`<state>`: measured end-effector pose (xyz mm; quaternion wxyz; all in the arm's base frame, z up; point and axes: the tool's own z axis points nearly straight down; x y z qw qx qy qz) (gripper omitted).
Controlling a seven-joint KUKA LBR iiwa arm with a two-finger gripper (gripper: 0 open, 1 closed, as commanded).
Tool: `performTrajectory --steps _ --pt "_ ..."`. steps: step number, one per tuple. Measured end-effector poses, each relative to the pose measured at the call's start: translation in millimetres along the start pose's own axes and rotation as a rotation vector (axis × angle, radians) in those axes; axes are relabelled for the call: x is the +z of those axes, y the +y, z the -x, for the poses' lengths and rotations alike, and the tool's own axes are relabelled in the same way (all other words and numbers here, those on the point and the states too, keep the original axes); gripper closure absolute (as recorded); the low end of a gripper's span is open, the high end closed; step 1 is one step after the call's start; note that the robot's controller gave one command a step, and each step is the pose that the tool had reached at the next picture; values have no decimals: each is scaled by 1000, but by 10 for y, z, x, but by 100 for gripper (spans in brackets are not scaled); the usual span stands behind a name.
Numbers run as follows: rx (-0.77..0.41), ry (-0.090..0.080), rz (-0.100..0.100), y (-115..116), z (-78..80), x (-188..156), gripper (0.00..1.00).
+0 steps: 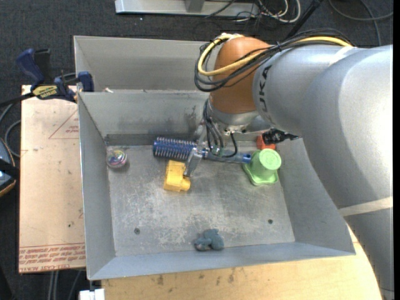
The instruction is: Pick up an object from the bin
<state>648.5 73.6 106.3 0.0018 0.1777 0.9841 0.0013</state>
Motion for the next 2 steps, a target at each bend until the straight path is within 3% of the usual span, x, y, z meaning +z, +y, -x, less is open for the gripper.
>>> performTrajectory --steps 2 --pt "284 -6 1 51 1 218 0"
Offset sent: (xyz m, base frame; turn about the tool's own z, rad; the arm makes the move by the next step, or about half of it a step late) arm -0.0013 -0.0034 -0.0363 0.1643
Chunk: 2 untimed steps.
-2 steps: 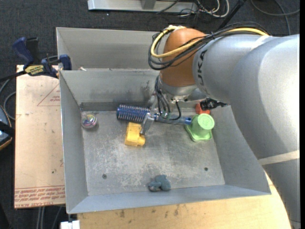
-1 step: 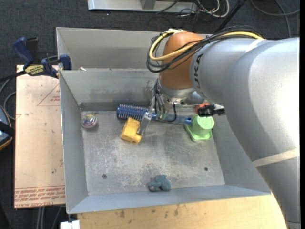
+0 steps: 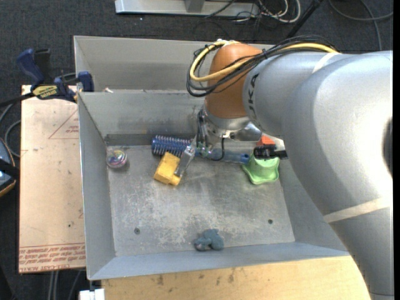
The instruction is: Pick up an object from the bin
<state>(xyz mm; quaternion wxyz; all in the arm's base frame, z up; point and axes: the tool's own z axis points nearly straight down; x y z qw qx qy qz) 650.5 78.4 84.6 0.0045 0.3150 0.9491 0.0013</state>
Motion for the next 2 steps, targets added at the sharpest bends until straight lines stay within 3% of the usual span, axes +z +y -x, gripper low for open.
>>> performTrajectory --steps 1,2 --pt "-2 10 -1 21 -29 -7 100" --pt "-5 2 1 40 -11 -1033 100"
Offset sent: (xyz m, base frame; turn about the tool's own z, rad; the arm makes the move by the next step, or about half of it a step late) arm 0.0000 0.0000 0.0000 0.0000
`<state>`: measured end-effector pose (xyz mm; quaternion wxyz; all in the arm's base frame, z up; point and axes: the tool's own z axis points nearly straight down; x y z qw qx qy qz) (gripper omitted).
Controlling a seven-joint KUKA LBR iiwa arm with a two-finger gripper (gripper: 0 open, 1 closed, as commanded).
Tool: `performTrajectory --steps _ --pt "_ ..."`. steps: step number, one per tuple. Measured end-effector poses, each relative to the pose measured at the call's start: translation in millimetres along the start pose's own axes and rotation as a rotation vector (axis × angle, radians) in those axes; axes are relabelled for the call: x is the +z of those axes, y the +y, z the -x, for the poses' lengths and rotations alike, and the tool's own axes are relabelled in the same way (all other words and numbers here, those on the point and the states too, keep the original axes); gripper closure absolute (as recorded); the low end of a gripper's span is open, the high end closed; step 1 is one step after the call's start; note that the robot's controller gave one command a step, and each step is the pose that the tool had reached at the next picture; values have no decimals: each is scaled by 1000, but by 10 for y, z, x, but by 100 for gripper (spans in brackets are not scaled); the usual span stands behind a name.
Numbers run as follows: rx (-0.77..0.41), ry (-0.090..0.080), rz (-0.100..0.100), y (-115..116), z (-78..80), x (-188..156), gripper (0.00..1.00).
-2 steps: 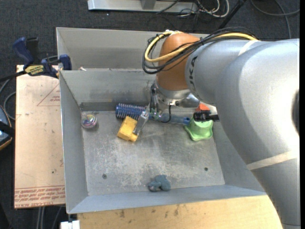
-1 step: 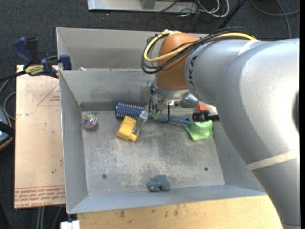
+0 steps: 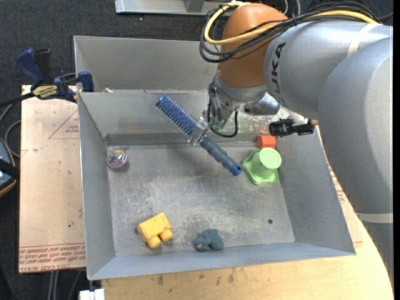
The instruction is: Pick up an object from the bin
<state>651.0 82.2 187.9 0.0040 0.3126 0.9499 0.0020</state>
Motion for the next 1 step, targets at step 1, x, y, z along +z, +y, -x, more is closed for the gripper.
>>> performTrajectory --steps 1 --pt "-3 5 -6 4 1 -87 100"
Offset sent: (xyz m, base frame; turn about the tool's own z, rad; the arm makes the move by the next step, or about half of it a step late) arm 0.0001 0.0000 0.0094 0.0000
